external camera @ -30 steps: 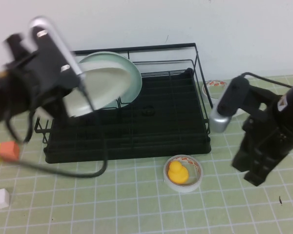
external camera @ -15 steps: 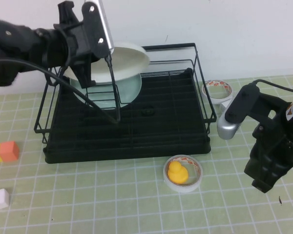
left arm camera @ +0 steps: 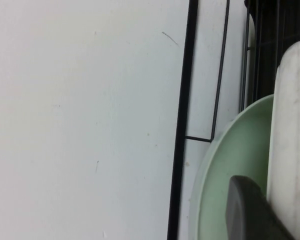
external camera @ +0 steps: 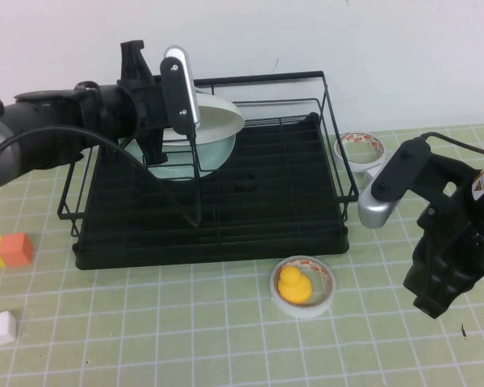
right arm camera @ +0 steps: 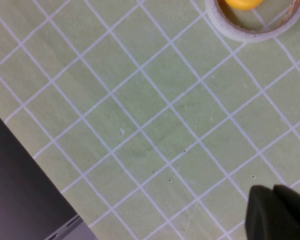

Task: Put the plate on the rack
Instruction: Place the plate on the rack

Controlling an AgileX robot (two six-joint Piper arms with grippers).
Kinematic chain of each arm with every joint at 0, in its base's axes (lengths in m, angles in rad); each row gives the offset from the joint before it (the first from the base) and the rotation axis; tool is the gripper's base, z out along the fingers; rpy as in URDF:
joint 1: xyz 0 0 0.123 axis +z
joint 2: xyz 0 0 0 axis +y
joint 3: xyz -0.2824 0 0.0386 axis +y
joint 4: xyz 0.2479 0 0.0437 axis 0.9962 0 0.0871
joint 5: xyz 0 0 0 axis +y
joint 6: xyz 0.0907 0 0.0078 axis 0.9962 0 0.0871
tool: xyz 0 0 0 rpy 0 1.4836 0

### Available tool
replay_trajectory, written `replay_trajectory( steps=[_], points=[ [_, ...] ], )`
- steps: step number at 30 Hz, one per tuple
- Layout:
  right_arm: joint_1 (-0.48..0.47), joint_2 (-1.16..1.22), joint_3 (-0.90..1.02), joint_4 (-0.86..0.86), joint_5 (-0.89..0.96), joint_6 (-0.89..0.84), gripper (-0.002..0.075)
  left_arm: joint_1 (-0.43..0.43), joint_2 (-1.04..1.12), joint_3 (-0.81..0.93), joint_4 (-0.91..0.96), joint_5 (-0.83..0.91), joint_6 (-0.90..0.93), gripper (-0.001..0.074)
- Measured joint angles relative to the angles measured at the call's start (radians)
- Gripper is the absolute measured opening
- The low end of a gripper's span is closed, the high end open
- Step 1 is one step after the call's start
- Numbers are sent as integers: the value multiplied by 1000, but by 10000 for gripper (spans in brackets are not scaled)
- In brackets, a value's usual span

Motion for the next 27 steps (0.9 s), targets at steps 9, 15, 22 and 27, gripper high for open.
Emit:
replay_trajectory(
  steps=[9, 15, 22, 27],
  points=[
    [-2, -2, 0, -15, 2, 2, 5, 0, -3, 0, -10, 0, 64, 102],
    [-2, -2, 0, -17, 2, 2, 5, 0, -58, 0, -10, -4, 58, 102],
    [-2, -2, 0, -19, 2, 2, 5, 0, -83, 7, -8, -12, 21, 102],
    [-2, -2, 0, -19, 2, -3, 5, 0, -85, 46, -10, -18, 5, 102]
  ],
)
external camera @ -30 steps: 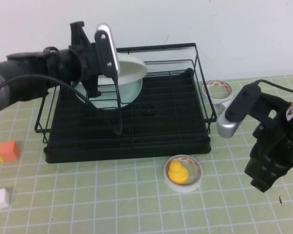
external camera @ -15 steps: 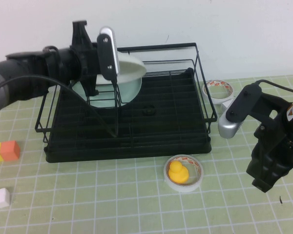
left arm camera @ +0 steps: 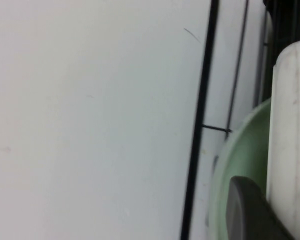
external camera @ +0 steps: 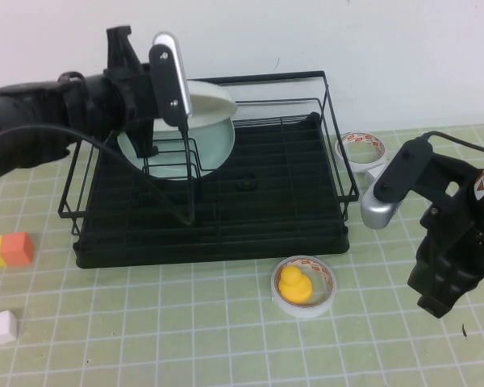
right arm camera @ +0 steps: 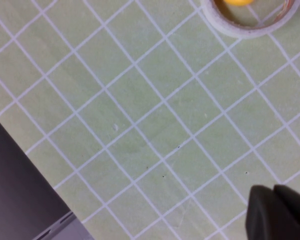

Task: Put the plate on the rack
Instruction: Place the plate on the rack

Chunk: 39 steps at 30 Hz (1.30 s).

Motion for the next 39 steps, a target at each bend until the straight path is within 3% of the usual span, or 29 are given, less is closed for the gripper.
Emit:
replay_trajectory(
  steps=[25, 39],
  points=[
    [0, 0, 0, -16, -12, -2, 5, 0, -37, 51, -3, -12, -6, 102],
    [0, 0, 0, -16, -24, -2, 4, 0, -47, 52, -3, -12, -145, 102]
  ],
)
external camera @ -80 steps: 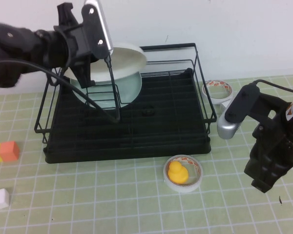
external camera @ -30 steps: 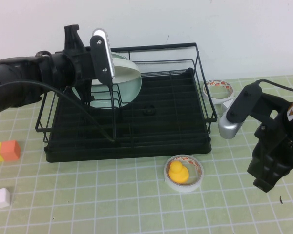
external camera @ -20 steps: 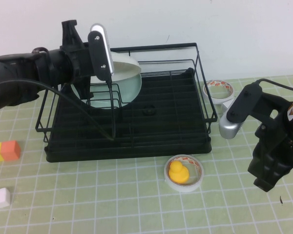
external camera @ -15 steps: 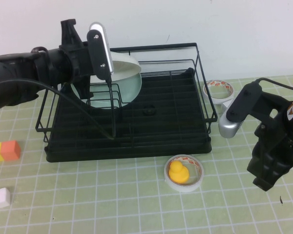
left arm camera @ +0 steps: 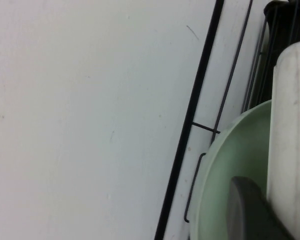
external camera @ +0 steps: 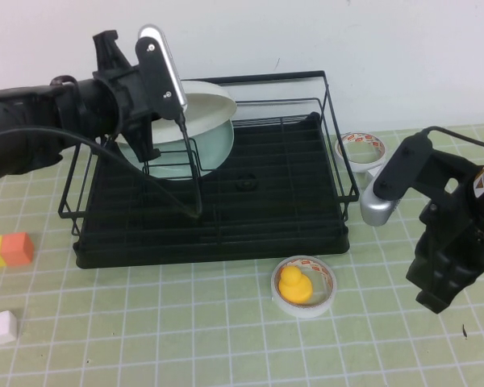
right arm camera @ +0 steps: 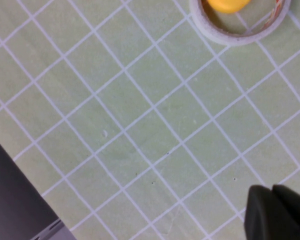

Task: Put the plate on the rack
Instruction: Place the plate on the rack

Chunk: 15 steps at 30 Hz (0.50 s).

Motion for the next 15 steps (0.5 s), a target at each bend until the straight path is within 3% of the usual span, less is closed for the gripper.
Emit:
replay_trajectory(
  steps=[15],
  points=[
    [0, 0, 0, 0, -9, 0, 4, 0, 94, 0, 0, 13, 129, 102]
  ],
)
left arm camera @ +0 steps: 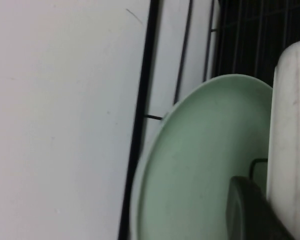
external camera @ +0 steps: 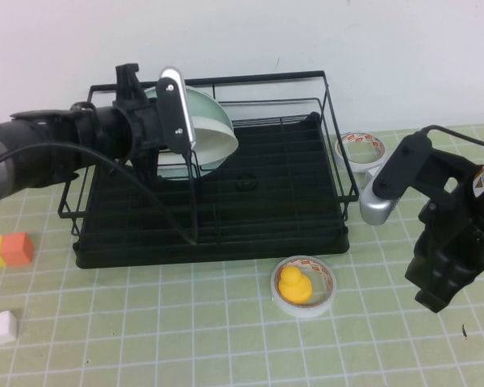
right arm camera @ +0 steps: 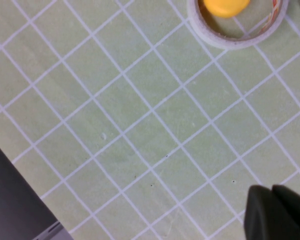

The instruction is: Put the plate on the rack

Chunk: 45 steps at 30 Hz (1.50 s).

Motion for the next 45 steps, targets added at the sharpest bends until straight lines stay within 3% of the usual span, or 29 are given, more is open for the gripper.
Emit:
replay_trajectory(
  steps=[6, 10, 14, 26, 36, 38, 42, 45],
  points=[
    [0, 0, 0, 0, 0, 0, 4, 0, 17, 0, 0, 6, -99, 125],
    [0, 0, 0, 0, 0, 0, 4, 0, 25, 0, 0, 12, -124, 271],
    [0, 0, 0, 2, 6, 0, 4, 0, 25, 0, 0, 12, -124, 365],
    [0, -3, 0, -33, 42, 0, 3, 0, -15, 0, 0, -4, -91, 391],
    [0, -77, 0, -140, 56, 28, 3, 0, -181, 0, 0, -48, -246, 353],
    [0, -103, 0, -148, 68, 36, 3, -4, -204, 0, 0, -117, -395, 306],
    [0, -182, 0, -167, 105, 52, 3, -21, -256, 0, -18, -380, -720, 102],
    [0, -249, 6, -195, 122, 78, 3, -24, -288, 13, -30, -542, -879, 30]
  ],
)
